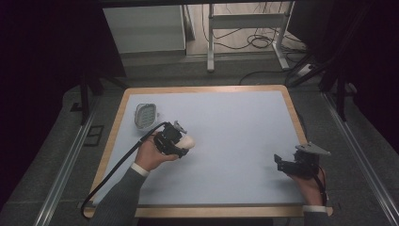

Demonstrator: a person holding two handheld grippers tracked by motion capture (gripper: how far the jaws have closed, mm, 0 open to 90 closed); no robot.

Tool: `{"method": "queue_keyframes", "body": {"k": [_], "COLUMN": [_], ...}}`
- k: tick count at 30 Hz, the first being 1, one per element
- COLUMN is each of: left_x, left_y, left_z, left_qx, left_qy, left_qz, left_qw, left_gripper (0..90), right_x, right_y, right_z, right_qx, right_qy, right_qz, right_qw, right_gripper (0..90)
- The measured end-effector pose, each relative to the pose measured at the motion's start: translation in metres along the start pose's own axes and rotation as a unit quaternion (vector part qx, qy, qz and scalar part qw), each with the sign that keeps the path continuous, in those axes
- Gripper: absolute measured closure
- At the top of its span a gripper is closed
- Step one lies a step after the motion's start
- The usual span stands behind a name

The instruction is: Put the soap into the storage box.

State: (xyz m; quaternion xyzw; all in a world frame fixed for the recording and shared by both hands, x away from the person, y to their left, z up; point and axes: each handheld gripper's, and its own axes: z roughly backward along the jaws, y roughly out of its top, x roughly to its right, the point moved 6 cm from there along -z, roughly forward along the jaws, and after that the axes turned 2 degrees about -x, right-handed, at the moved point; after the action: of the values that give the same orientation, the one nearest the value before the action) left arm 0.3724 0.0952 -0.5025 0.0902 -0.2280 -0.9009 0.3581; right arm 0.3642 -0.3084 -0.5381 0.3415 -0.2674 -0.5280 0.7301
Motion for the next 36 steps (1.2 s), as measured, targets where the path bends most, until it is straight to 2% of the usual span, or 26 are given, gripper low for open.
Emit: {"method": "queue_keyframes", "body": {"k": [19,23,32,36], "left_x": [-0.022,-0.029,-0.039,-0.049], "left_y": [0.001,0.004,0.009,0.011], "left_z": [0.010,0.013,0.016,0.020], "left_qx": [0.002,0.000,-0.001,0.001], "left_qy": [0.014,0.025,0.031,0.032], "left_qz": [0.022,0.027,0.033,0.040], "left_qw": [0.9997,0.9993,0.9990,0.9987], "left_gripper": [49.5,49.5,49.5,49.5], "right_x": [0.001,0.001,0.002,0.002], "right_y": [0.001,0.001,0.001,0.001], "right_z": [0.002,0.002,0.002,0.002], "right_qx": [0.005,0.005,0.005,0.004], "right_qy": [0.001,0.000,0.001,0.001], "right_qz": [-0.001,-0.002,-0.003,-0.001], "right_qw": [1.0000,1.0000,1.0000,1.0000], "right_gripper": [5.1,5.1,5.1,5.1]}}
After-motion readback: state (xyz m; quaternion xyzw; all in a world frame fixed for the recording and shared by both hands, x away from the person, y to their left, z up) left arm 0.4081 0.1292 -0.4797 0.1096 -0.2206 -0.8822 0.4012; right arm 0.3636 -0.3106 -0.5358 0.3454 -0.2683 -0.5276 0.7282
